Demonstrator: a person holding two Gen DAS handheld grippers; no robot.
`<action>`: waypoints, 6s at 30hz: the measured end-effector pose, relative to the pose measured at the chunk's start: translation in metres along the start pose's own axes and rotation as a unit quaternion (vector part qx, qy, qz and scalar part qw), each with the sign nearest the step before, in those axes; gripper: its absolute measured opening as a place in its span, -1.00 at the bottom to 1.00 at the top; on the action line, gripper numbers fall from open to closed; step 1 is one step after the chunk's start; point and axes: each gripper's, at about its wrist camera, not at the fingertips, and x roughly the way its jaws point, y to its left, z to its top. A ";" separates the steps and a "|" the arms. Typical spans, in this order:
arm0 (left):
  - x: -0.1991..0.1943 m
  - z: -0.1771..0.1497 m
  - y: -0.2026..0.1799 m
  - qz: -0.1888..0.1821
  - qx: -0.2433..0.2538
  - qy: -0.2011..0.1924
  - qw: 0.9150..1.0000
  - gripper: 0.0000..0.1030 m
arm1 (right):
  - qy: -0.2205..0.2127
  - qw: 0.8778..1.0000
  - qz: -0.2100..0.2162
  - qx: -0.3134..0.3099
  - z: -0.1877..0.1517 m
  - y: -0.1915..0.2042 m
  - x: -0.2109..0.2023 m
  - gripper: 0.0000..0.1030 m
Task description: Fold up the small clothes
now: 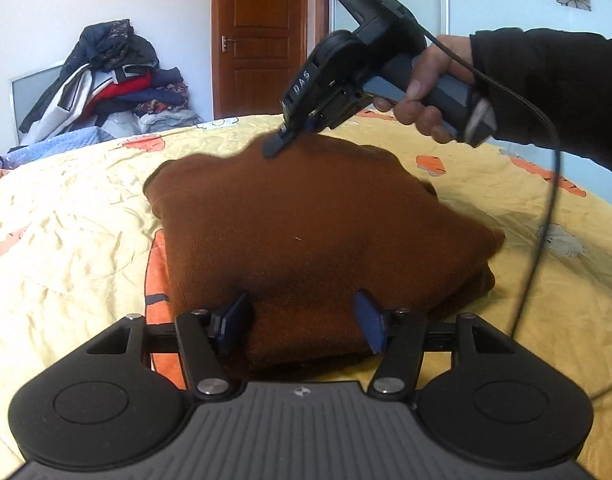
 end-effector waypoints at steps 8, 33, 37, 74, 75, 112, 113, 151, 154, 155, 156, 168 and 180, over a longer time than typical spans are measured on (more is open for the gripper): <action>-0.004 -0.001 -0.002 0.002 0.000 -0.012 1.000 0.22 | -0.014 0.998 0.008 0.058 -0.020 -0.014 0.000 -0.09; 0.020 0.009 -0.011 -0.006 0.013 0.006 1.000 0.67 | 0.040 0.992 0.105 0.049 0.018 0.055 0.101 0.49; 0.020 0.010 -0.009 -0.011 0.005 0.005 1.000 0.68 | 0.003 0.977 0.138 0.163 0.023 0.012 0.105 0.15; 0.019 0.024 0.093 0.012 -0.265 0.039 0.963 0.74 | -0.089 0.971 0.007 0.222 -0.140 -0.053 -0.063 -0.16; 0.020 0.022 0.094 0.008 -0.269 0.042 0.962 0.74 | -0.091 0.968 0.014 0.233 -0.143 -0.054 -0.067 0.02; 0.021 -0.005 0.100 -0.148 -0.418 0.129 0.887 -0.53 | -0.017 0.961 0.122 0.249 -0.190 -0.003 -0.069 -0.47; 0.018 -0.002 0.098 -0.146 -0.411 0.128 0.891 -0.56 | -0.016 0.962 0.124 0.242 -0.189 -0.003 -0.071 -0.47; -0.003 -0.003 -0.025 0.055 -0.031 0.017 0.998 0.29 | -0.088 0.993 0.002 0.085 -0.117 0.071 -0.055 0.85; -0.003 -0.005 -0.025 0.054 -0.032 0.016 0.998 0.29 | -0.103 0.994 0.007 0.046 -0.132 0.054 -0.036 0.79; -0.003 -0.005 -0.024 0.054 -0.033 0.015 0.998 0.29 | -0.104 0.994 0.005 0.043 -0.134 0.055 -0.037 0.79; -0.003 -0.005 -0.024 0.053 -0.033 0.015 0.998 0.29 | -0.098 0.994 0.000 0.044 -0.132 0.058 -0.038 0.79; -0.051 -0.029 -0.013 0.097 -0.076 0.032 0.992 0.34 | -0.163 0.977 -0.126 0.058 -0.206 0.077 -0.126 1.00; -0.024 -0.025 -0.020 0.150 -0.104 0.074 0.980 1.00 | -0.118 0.950 -0.284 0.046 -0.249 0.112 -0.067 1.00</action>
